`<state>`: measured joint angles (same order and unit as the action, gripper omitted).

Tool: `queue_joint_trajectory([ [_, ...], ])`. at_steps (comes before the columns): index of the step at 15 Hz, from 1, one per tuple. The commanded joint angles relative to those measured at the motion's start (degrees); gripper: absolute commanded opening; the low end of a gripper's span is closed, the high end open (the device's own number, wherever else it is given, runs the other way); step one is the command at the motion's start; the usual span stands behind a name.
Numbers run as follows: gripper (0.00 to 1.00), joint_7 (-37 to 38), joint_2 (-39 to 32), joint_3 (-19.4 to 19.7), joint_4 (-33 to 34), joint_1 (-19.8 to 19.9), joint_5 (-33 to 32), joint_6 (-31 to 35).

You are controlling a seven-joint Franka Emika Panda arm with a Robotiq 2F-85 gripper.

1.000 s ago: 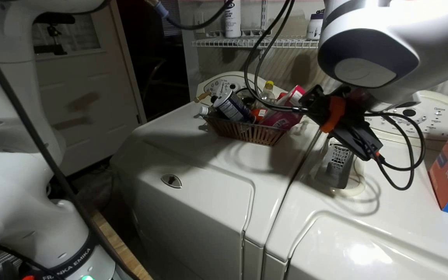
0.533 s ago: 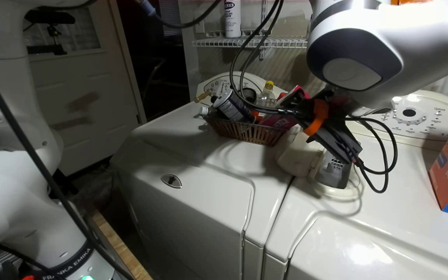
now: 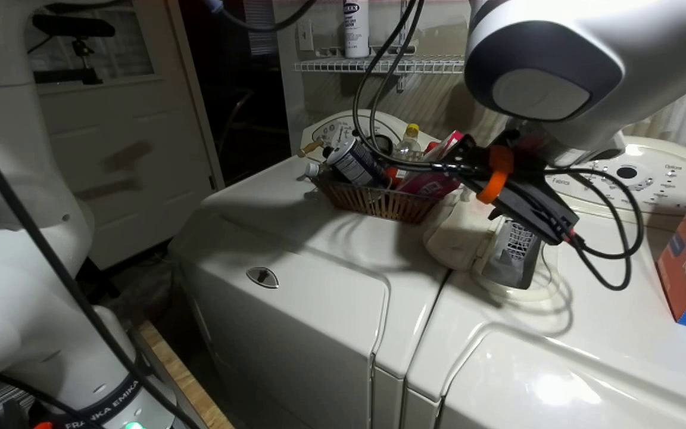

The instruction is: Open the lid on the washing machine

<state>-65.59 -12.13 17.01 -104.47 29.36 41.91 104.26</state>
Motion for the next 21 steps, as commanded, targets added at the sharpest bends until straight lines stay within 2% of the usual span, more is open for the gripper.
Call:
queue_joint_trajectory([
  [1, 1.00, 1.06, 4.13, 1.91, -1.96, -2.19, -5.61, 8.90],
  [6, 1.00, 4.52, 9.73, 2.35, -5.24, -3.86, -16.89, 20.80],
  [9, 1.00, 12.01, 14.55, 2.04, -7.91, -5.60, -24.76, 24.04],
  [12, 1.00, 23.22, 20.49, 1.13, -9.27, -7.73, -32.48, 22.01],
  [14, 1.00, 31.58, 24.96, -0.09, -8.93, -9.10, -39.41, 16.37],
  [15, 1.00, 33.24, 27.19, -0.54, -8.74, -10.04, -39.87, 13.34],
  [16, 1.00, 32.05, 29.31, -0.32, -8.22, -11.36, -37.82, 8.85],
  [17, 1.00, 29.83, 23.80, 1.61, -6.14, -11.50, -36.95, 13.70],
  [19, 1.00, 31.08, 27.68, 1.34, -6.18, -13.03, -37.12, 9.42],
  [21, 1.00, 31.22, 28.93, 1.47, -6.60, -13.19, -37.19, 8.76],
])
